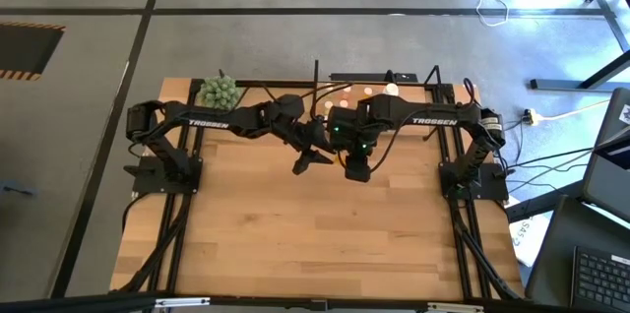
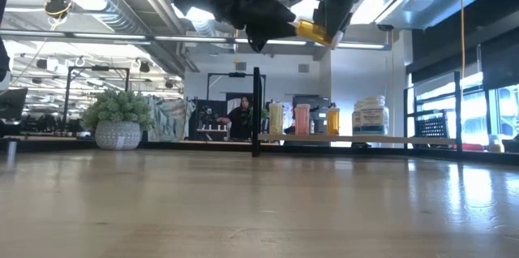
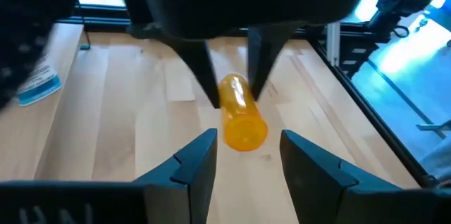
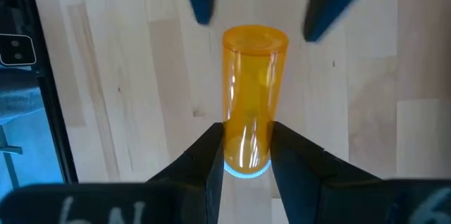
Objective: Pick and place medicine bottles onto shelf by color
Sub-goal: Put the orange pill bottle on the shelf aligned with the other orange pill bottles
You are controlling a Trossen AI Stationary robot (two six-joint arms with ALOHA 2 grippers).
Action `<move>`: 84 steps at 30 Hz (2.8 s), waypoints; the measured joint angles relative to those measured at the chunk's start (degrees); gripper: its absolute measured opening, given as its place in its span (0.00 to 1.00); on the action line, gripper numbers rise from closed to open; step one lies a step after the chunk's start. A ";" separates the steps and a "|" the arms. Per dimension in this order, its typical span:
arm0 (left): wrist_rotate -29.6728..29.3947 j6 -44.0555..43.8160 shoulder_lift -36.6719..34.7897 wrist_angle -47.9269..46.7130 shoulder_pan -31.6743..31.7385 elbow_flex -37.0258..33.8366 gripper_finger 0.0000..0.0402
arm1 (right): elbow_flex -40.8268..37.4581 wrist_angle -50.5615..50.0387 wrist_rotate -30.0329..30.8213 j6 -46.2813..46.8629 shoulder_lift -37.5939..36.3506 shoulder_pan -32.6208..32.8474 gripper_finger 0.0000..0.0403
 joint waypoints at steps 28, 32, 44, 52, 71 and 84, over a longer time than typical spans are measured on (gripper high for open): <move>-7.55 1.26 0.00 -0.01 -2.61 0.00 0.18 | 0.00 3.67 0.09 -1.14 0.00 -0.02 0.27; -7.29 1.23 0.00 -0.02 -2.61 0.00 0.18 | 0.00 3.67 0.00 -1.07 0.00 -0.02 0.27; -7.05 1.22 0.00 -0.03 -2.68 0.00 0.19 | 0.00 3.73 -0.31 -1.42 0.00 0.00 0.32; -7.09 1.58 0.00 -2.66 -2.68 0.00 0.18 | 0.02 1.34 -0.38 -2.76 -0.02 -0.19 0.43; -6.50 2.09 0.02 -21.90 -2.21 0.02 0.18 | -5.79 2.94 8.77 0.32 -13.91 0.02 0.43; -5.24 -4.63 0.02 -14.59 -2.13 -7.57 0.18 | -24.70 22.56 8.79 3.17 -27.30 0.02 0.43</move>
